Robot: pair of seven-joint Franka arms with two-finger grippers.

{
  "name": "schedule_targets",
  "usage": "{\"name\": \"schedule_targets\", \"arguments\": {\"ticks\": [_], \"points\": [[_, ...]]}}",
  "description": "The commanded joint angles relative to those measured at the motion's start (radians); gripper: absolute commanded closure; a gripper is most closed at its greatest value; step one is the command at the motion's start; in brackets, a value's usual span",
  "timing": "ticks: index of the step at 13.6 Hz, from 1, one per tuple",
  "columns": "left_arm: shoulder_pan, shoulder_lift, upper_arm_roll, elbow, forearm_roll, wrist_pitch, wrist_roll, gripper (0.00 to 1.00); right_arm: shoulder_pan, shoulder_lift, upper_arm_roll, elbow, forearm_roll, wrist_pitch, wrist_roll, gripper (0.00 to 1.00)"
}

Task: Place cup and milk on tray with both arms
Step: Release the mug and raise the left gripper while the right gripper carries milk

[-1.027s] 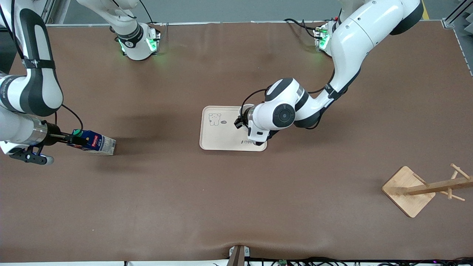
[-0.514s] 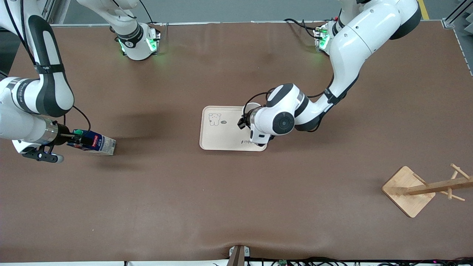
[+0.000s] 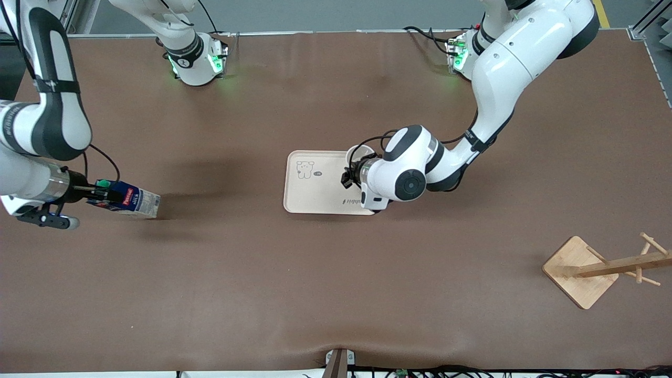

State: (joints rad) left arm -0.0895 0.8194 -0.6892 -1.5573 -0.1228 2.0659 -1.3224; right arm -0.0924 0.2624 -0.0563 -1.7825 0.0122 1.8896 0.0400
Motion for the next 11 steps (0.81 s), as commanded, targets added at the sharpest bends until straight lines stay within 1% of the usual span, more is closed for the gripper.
{"name": "schedule_targets", "arguments": {"ticks": [1,2,3,5,6,8,10,11], "points": [[-0.004,-0.002,0.0,0.057,-0.021,-0.036,-0.015,0.0,0.016,-0.002,0.009,0.119,0.008,-0.085,-0.014,1.0],[-0.001,-0.008,0.0,0.077,-0.021,-0.052,-0.017,0.0,0.032,-0.002,0.009,0.155,0.008,-0.122,-0.009,1.0],[0.002,-0.019,0.0,0.107,-0.014,-0.097,-0.018,0.0,0.048,0.003,0.009,0.184,0.009,-0.157,-0.003,1.0],[0.037,-0.042,0.0,0.179,0.009,-0.203,-0.017,0.0,0.083,0.029,0.009,0.19,0.011,-0.159,0.036,1.0],[0.06,-0.058,0.0,0.195,0.026,-0.236,-0.015,0.0,0.109,0.031,0.009,0.19,0.012,-0.153,0.043,1.0],[0.117,-0.098,-0.006,0.2,0.083,-0.247,-0.012,0.0,0.198,0.034,0.007,0.192,0.028,-0.162,0.088,1.0],[0.146,-0.153,-0.001,0.2,0.158,-0.247,0.032,0.0,0.267,0.032,0.012,0.192,0.034,-0.167,0.249,1.0],[0.174,-0.175,0.0,0.2,0.167,-0.247,0.066,0.0,0.316,0.032,0.012,0.19,0.049,-0.168,0.315,1.0]]}}
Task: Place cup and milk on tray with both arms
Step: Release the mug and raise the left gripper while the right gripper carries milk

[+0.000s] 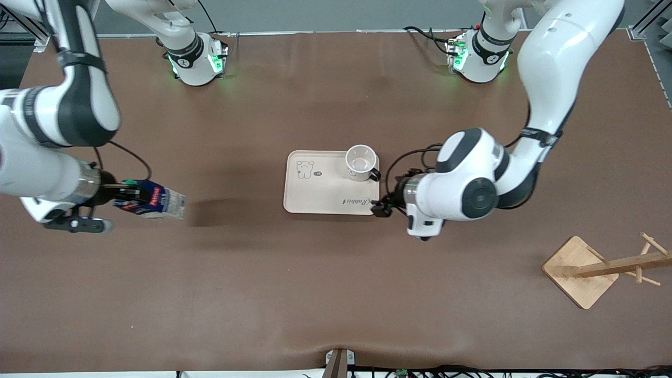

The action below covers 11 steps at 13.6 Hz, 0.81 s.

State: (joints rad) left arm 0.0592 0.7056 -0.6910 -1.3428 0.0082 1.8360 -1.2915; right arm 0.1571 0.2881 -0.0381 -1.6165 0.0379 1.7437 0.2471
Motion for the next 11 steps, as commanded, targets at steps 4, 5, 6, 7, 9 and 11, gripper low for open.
{"name": "schedule_targets", "arguments": {"ticks": [4,5,6,7,9,11], "points": [[0.16,-0.155,0.005,-0.019,0.07,-0.032,0.253,0.0,0.214,0.019,-0.006,0.018,0.142,-0.036,0.198,1.0],[0.185,-0.166,0.002,-0.018,0.108,-0.035,0.279,0.0,0.257,0.031,-0.006,0.021,0.142,-0.033,0.243,1.0],[0.206,-0.187,0.001,-0.018,0.143,-0.035,0.303,0.0,0.291,0.049,-0.006,0.021,0.149,-0.017,0.302,1.0],[0.22,-0.205,0.001,-0.018,0.174,-0.035,0.348,0.0,0.327,0.063,-0.006,0.02,0.151,0.014,0.348,1.0],[0.26,-0.248,0.002,-0.019,0.193,-0.072,0.446,0.0,0.389,0.094,-0.006,0.02,0.165,0.071,0.418,1.0],[0.309,-0.291,0.002,-0.016,0.191,-0.119,0.55,0.0,0.433,0.121,-0.006,0.02,0.183,0.111,0.431,1.0]]}}
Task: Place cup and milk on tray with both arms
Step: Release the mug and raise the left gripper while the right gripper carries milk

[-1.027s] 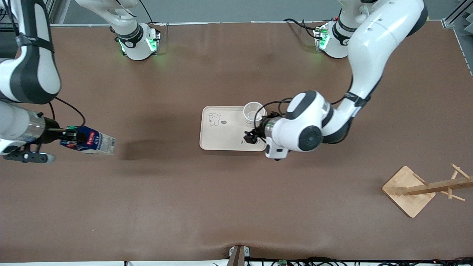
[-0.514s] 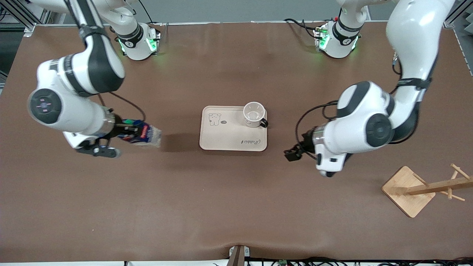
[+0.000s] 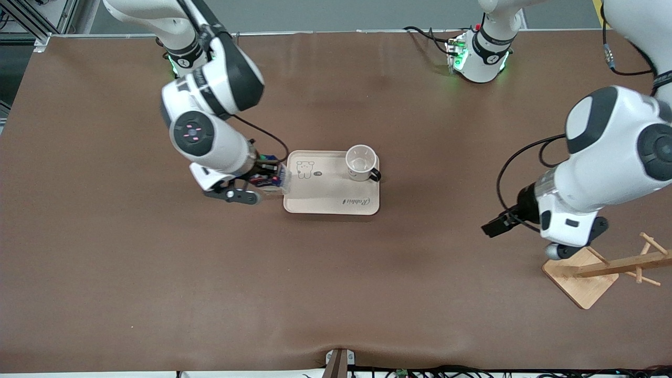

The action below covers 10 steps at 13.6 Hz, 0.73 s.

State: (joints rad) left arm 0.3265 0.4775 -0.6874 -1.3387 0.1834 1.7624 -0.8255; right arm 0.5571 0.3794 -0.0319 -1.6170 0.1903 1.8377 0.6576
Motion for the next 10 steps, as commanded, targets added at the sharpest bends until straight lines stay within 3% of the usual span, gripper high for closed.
{"name": "schedule_targets", "arguments": {"ticks": [1,10], "points": [[0.068,-0.082,-0.003,-0.02,0.016,-0.078,0.13,0.0,0.047,0.045,-0.011,0.02,0.032,0.029,0.023,1.0],[0.192,-0.215,0.002,-0.019,0.059,-0.225,0.472,0.0,0.115,0.084,-0.013,0.002,0.029,0.117,0.091,1.0]]}}
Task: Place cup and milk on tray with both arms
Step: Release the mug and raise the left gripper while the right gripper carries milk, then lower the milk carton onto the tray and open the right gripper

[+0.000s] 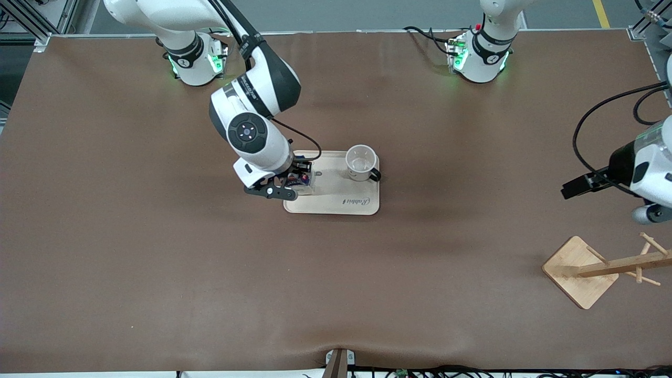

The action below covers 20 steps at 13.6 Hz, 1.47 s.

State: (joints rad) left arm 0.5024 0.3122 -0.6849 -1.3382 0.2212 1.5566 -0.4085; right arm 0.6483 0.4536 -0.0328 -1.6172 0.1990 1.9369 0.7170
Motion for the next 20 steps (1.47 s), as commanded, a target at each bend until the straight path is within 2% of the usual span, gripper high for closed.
{"name": "schedule_targets", "arguments": {"ticks": [1,2,3,5,6,7,9,10,12,13,15,17,20], "points": [[0.016,-0.065,-0.001,-0.019,0.023,-0.02,0.069,0.0,0.024,0.01,-0.012,-0.007,0.019,0.026,0.032,1.0],[0.016,-0.093,0.001,-0.019,0.021,-0.02,0.074,0.0,0.024,0.01,-0.013,-0.019,0.014,0.03,0.032,0.99],[0.013,-0.126,0.01,-0.029,0.018,-0.02,0.083,0.0,0.022,0.008,-0.013,-0.029,0.011,0.037,0.032,0.93],[-0.046,-0.172,0.094,-0.055,-0.003,-0.027,0.108,0.0,0.022,0.008,-0.013,-0.035,0.01,0.037,0.032,0.81],[-0.092,-0.197,0.158,-0.07,-0.028,-0.03,0.128,0.0,0.022,0.008,-0.013,-0.033,0.01,0.037,0.032,0.32],[-0.155,-0.223,0.244,-0.088,-0.052,-0.03,0.157,0.0,0.022,0.007,-0.012,-0.03,0.01,0.03,0.03,0.0],[-0.351,-0.27,0.458,-0.13,-0.059,-0.032,0.223,0.0,0.021,-0.003,-0.012,-0.026,0.01,0.017,0.035,0.0],[-0.393,-0.304,0.508,-0.171,-0.077,-0.027,0.226,0.0,0.016,-0.006,-0.013,-0.014,0.011,0.004,0.032,0.0],[-0.442,-0.352,0.56,-0.232,-0.106,-0.018,0.221,0.0,0.001,-0.006,-0.013,0.072,0.022,-0.089,0.025,0.0],[-0.467,-0.37,0.585,-0.254,-0.109,-0.015,0.218,0.0,-0.009,-0.004,-0.015,0.141,0.02,-0.183,0.025,0.0],[-0.467,-0.378,0.582,-0.265,-0.12,-0.015,0.188,0.0,-0.045,-0.001,-0.018,0.253,0.008,-0.35,0.021,0.0],[-0.469,-0.369,0.573,-0.26,-0.12,-0.015,0.182,0.0,-0.134,-0.003,-0.012,0.284,0.019,-0.424,0.016,0.0],[-0.469,-0.36,0.57,-0.26,-0.115,-0.01,0.18,0.0,-0.188,-0.035,-0.029,0.376,0.011,-0.461,0.022,0.0]]}}
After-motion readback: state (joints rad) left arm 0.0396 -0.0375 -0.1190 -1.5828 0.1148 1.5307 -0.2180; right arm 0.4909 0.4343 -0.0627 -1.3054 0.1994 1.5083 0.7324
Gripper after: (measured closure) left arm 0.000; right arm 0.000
